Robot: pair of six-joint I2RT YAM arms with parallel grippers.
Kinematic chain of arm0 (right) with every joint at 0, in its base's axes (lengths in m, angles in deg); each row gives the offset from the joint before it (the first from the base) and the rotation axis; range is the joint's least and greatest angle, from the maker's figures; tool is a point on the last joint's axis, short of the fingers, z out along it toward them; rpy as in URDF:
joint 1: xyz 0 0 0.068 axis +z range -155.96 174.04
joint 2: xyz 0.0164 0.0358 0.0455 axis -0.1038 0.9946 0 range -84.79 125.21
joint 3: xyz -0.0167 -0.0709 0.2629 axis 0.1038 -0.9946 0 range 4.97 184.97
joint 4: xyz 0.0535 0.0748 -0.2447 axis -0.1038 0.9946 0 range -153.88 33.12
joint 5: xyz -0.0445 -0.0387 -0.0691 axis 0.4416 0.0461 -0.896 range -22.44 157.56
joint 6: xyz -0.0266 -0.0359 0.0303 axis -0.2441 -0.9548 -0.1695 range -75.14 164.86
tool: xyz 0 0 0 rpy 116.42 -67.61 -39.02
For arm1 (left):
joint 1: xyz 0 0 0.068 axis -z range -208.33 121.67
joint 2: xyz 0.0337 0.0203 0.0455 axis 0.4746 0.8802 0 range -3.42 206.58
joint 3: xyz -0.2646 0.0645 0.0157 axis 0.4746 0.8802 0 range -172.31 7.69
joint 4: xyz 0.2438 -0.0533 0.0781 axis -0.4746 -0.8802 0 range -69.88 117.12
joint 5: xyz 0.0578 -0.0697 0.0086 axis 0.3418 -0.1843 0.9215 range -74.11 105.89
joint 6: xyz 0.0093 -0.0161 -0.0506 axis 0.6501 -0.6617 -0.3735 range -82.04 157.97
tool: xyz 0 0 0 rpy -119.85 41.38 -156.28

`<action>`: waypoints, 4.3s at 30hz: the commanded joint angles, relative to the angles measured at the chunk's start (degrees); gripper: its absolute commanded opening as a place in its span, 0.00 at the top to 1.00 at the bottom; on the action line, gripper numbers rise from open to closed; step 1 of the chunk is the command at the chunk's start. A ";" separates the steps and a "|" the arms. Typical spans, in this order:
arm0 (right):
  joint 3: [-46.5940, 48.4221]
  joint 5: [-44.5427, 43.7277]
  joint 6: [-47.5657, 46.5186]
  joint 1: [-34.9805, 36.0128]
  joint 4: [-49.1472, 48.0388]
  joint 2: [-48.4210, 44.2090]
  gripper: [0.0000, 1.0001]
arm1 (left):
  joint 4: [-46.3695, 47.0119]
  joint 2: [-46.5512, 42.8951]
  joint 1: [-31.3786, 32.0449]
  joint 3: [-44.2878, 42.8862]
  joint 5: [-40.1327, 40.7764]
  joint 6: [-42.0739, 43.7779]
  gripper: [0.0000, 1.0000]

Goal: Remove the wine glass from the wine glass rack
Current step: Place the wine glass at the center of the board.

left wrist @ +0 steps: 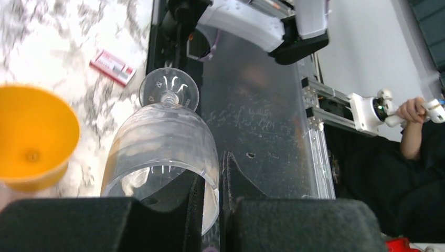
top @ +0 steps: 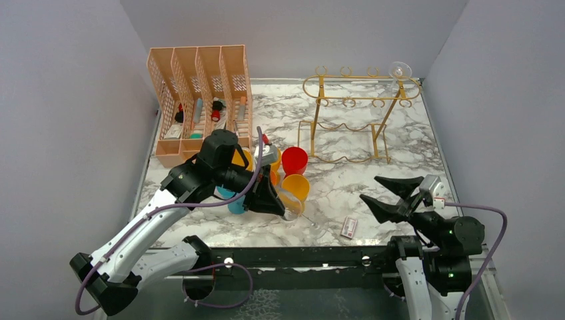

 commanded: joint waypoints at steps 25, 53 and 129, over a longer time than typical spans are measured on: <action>-0.43 -24.74 10.55 -0.19 4.45 7.48 0.34 | -19.72 -9.38 0.42 9.58 39.37 -5.35 1.00; 0.26 -26.89 12.14 -0.18 6.38 11.68 0.34 | -22.27 2.14 23.58 4.49 66.96 -20.34 1.00; 0.83 -26.95 12.18 -0.18 7.47 13.60 0.34 | -24.74 2.33 27.37 -1.08 73.68 -23.63 0.65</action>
